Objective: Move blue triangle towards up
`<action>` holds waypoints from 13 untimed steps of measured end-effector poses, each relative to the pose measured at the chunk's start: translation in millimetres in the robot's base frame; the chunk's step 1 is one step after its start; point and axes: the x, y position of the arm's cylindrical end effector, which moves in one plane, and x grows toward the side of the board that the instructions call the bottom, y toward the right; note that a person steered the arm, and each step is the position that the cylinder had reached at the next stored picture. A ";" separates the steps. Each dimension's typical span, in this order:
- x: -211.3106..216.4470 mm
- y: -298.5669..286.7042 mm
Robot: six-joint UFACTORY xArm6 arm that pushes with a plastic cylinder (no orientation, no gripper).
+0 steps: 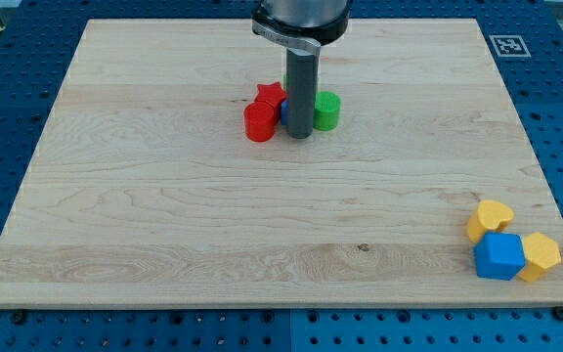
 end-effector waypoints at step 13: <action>-64.0 -41.8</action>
